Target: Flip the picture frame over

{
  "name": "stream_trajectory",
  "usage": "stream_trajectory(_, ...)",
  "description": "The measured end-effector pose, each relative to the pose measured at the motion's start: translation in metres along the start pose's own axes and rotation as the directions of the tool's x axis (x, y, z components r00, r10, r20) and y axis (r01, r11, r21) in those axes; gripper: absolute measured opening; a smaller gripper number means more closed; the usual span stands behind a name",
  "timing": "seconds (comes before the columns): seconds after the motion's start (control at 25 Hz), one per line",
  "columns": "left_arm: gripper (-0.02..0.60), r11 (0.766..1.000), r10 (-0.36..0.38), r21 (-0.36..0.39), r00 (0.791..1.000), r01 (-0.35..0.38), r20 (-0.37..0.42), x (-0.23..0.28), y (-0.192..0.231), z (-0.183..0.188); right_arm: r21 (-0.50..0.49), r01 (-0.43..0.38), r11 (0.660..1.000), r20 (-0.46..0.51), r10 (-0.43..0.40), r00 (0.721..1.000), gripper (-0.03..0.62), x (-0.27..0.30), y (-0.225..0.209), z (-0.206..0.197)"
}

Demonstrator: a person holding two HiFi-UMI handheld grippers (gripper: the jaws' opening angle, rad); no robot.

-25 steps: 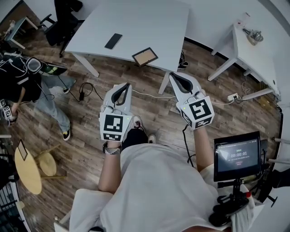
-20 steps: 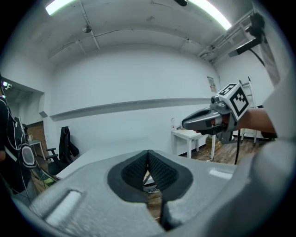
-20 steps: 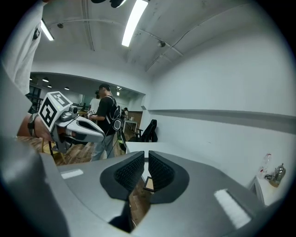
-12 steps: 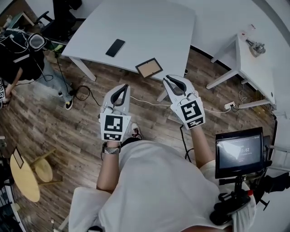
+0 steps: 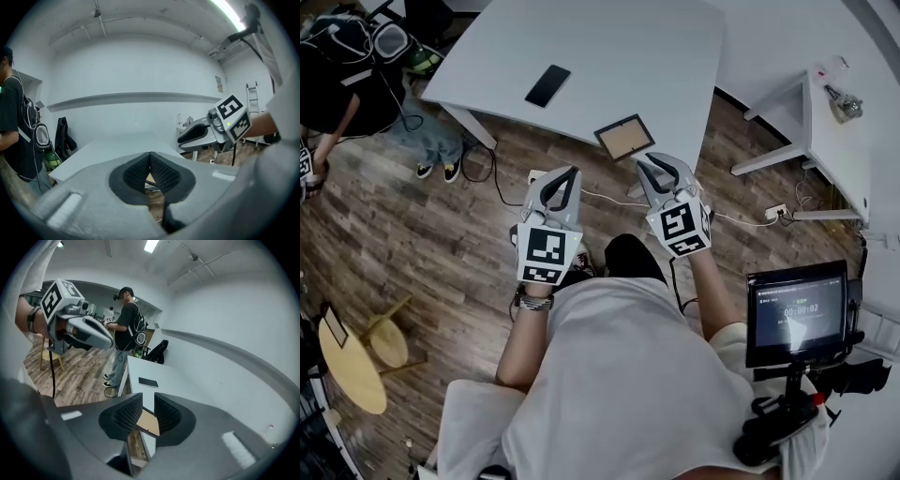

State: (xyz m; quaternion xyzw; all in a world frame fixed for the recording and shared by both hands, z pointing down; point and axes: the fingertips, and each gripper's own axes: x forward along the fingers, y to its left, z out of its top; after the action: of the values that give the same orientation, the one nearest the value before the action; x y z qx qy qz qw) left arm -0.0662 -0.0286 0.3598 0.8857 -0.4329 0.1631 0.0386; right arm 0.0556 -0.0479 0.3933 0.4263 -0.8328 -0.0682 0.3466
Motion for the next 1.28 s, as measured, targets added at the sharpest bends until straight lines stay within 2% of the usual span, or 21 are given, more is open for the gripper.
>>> stream_trajectory(0.16,0.003,1.000,-0.008,-0.025,0.999,0.007,-0.035,0.010,0.005,-0.016,-0.039,-0.042,0.998,-0.070,0.039,0.997,0.109,0.035,0.011,-0.023)
stream_trajectory(0.48,0.004,0.997,0.025,-0.076,0.994,-0.033,-0.111,0.028,0.017,-0.047,-0.132,-0.127,0.983,-0.177,0.103,0.979,0.171,0.099,0.035,-0.083)
stream_trajectory(0.68,0.003,0.993,0.022,-0.114,0.988,-0.039,-0.153,0.038,0.019,-0.068,-0.130,-0.178,0.975,-0.233,0.144,0.962,0.184,0.132,0.050,-0.121)
stream_trajectory(1.04,0.004,0.987,0.010,-0.154,0.973,-0.046,-0.229,0.043,0.030,-0.119,-0.337,-0.173,0.926,-0.287,0.075,0.955,0.240,0.187,0.071,-0.159)
stream_trajectory(1.28,0.003,0.981,0.015,-0.186,0.968,-0.063,-0.250,0.039,0.029,-0.129,-0.428,-0.156,0.890,-0.292,0.027,0.956,0.247,0.192,0.074,-0.165)
